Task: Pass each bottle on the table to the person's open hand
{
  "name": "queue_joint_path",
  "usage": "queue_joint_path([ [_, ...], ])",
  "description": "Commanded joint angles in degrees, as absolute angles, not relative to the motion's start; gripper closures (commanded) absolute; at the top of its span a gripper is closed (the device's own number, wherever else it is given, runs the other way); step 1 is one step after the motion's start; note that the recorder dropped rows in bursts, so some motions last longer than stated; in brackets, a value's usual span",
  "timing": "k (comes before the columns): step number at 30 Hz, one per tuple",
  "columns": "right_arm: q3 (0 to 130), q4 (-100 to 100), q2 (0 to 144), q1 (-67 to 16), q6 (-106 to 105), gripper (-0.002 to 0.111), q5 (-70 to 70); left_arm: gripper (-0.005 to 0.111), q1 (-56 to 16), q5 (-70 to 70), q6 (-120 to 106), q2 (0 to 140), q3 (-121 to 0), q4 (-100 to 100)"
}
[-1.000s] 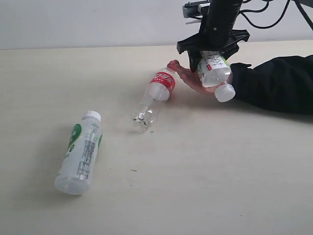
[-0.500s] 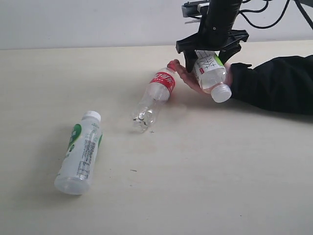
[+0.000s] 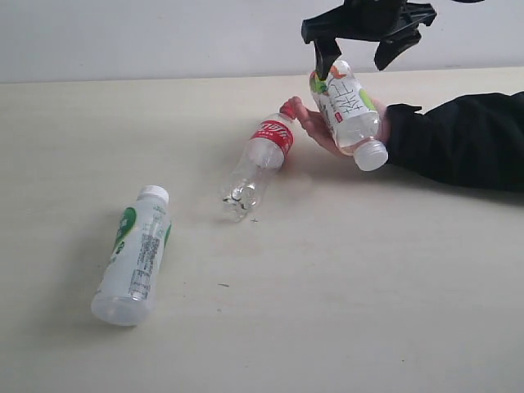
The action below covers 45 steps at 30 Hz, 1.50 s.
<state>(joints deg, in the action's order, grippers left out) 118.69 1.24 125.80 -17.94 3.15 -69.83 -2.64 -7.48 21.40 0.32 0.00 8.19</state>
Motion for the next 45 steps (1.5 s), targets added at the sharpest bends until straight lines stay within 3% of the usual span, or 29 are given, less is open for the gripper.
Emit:
queue_joint_path([
  [1,118.88,4.88,121.68,-17.93,0.0,0.033,-69.96,0.107,-2.86,-7.22,21.36,0.0,0.0,8.38],
  [3,118.16,5.03,119.08,-17.93,0.0,0.049,-69.96,0.107,-2.86,-7.22,21.36,0.0,0.0,8.38],
  [7,113.14,3.78,112.23,-17.93,0.0,0.101,-69.96,0.107,-2.86,-7.22,21.36,0.0,0.0,8.38],
  [8,111.11,3.59,109.97,-17.93,0.0,0.108,-69.96,0.107,-2.86,-7.22,21.36,0.0,0.0,8.38],
  [15,89.15,8.14,89.98,-17.93,-3.38,0.107,-59.97,0.107,-2.86,-7.22,21.36,0.0,0.0,8.38],
  [27,36.55,25.22,48.7,-17.93,-18.6,0.107,-26.09,0.107,-2.86,-7.22,21.36,0.0,0.0,8.38],
  [38,11.56,68.9,23.58,-17.93,-57.44,0.107,-17.79,0.107,-2.86,-7.22,21.36,0.0,0.0,8.38],
  [45,9.02,74.0,17.69,-17.93,-61.6,0.107,-20.5,0.107,-2.86,-7.22,21.36,0.0,0.0,8.38],
])
